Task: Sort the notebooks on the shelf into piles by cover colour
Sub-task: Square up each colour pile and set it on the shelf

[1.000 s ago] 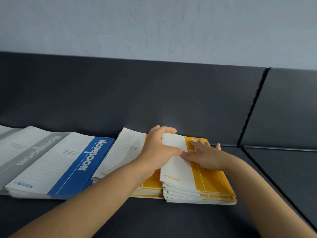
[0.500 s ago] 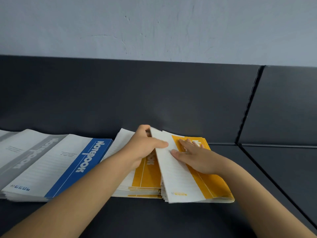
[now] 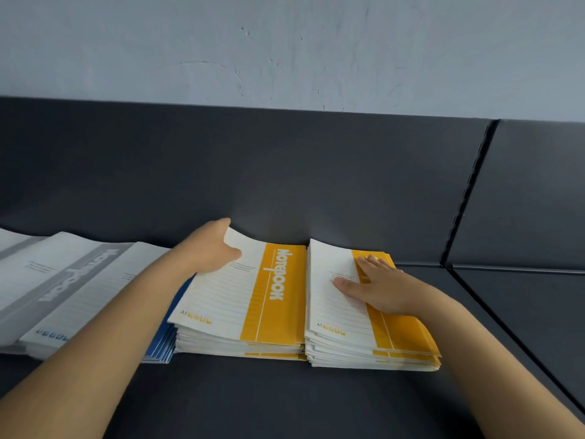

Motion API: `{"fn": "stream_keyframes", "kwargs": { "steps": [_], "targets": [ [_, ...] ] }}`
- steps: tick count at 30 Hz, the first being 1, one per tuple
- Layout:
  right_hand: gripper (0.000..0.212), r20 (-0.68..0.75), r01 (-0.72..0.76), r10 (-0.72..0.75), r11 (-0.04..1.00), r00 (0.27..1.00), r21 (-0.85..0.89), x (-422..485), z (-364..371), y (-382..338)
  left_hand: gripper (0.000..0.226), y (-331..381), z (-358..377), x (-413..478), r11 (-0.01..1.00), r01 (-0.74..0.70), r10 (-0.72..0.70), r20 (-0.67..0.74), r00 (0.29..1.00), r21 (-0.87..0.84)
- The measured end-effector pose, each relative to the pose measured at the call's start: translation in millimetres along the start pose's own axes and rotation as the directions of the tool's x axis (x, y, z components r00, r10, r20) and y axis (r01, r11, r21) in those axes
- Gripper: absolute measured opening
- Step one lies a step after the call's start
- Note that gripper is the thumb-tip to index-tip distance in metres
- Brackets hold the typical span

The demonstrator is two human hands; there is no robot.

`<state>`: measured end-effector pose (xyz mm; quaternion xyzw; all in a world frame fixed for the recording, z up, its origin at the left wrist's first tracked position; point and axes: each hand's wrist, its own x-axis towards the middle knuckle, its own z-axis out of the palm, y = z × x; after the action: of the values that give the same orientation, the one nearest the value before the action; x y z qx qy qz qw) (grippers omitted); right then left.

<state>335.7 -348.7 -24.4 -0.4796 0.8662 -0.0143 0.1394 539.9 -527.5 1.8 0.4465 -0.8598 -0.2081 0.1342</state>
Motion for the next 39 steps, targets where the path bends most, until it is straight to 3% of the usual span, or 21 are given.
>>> {"fn": "stream_keyframes", "kwargs": {
  "steps": [2, 4, 8, 12, 16, 19, 23, 25, 28, 29, 31, 36, 39],
  "targets": [
    [0.088, 0.008, -0.016, 0.016, 1.000, 1.000, -0.010, 0.4, -2.9, 2.8, 0.077, 8.1, 6.5, -6.1, 0.975, -0.008, -0.011, 0.085, 0.996, 0.220],
    [0.087, 0.017, -0.017, 0.017, 1.000, 1.000, -0.003, -0.3, -5.8, 4.5, 0.089, 13.6, 14.7, -10.0, 0.937, -0.067, 0.011, 0.165, 0.986, 0.343],
    [0.087, 0.007, -0.026, 0.026, 1.000, 1.000, 0.014, -1.1, -6.5, 5.5, 0.087, 13.0, 23.8, -10.7, 0.927, -0.118, 0.007, 0.299, 0.954, 0.356],
    [0.097, 0.044, -0.096, 0.090, 0.983, 0.995, 0.155, 3.0, -8.6, 10.3, 0.089, 17.2, 17.9, -16.4, 0.910, -0.136, 0.036, 0.254, 0.967, 0.390],
    [0.095, 0.038, -0.073, 0.066, 0.967, 0.997, 0.244, 3.7, -8.9, 12.8, 0.086, 19.7, 16.6, -21.8, 0.879, -0.195, 0.032, 0.354, 0.935, 0.435],
    [0.094, 0.051, -0.047, 0.033, 0.949, 0.998, 0.313, 3.7, -7.8, 11.6, 0.079, 26.5, 12.6, -28.2, 0.856, -0.236, 0.116, 0.274, 0.955, 0.461],
    [0.094, 0.036, -0.066, 0.058, 0.958, 0.998, 0.278, 1.7, -9.0, 9.4, 0.070, 52.5, 20.2, -51.7, 0.922, -0.326, 0.273, 0.247, 0.930, 0.208],
    [0.102, 0.027, -0.102, 0.098, 0.956, 0.995, 0.277, 2.1, -8.3, 10.2, 0.072, 60.5, 34.6, -61.4, 0.881, -0.418, 0.338, 0.323, 0.884, 0.221],
    [0.131, 0.083, -0.162, 0.142, 0.924, 0.986, 0.347, 8.6, -6.2, 13.8, 0.066, 61.8, 49.2, -58.9, 0.835, -0.465, 0.332, 0.404, 0.852, 0.294],
    [0.137, 0.094, -0.169, 0.143, 0.903, 0.985, 0.394, 12.6, -5.0, 17.1, 0.064, 61.8, 50.1, -56.5, 0.828, -0.464, 0.330, 0.396, 0.857, 0.314],
    [0.120, 0.083, -0.185, 0.165, 0.841, 0.983, 0.509, 18.4, -5.4, 26.6, 0.063, 62.2, 50.3, -55.0, 0.818, -0.468, 0.337, 0.381, 0.861, 0.335],
    [0.062, 0.026, -0.153, 0.292, 0.418, 0.956, 0.895, 18.2, -17.4, 48.4, 0.060, 62.6, 53.6, -57.7, 0.817, -0.479, 0.349, 0.385, 0.854, 0.321],
    [0.050, 0.099, -0.178, 0.254, 0.309, 0.962, 0.934, 16.0, -18.5, 52.3, 0.059, 62.7, 54.8, -55.6, 0.816, -0.491, 0.365, 0.389, 0.846, 0.304]
  ]
}}
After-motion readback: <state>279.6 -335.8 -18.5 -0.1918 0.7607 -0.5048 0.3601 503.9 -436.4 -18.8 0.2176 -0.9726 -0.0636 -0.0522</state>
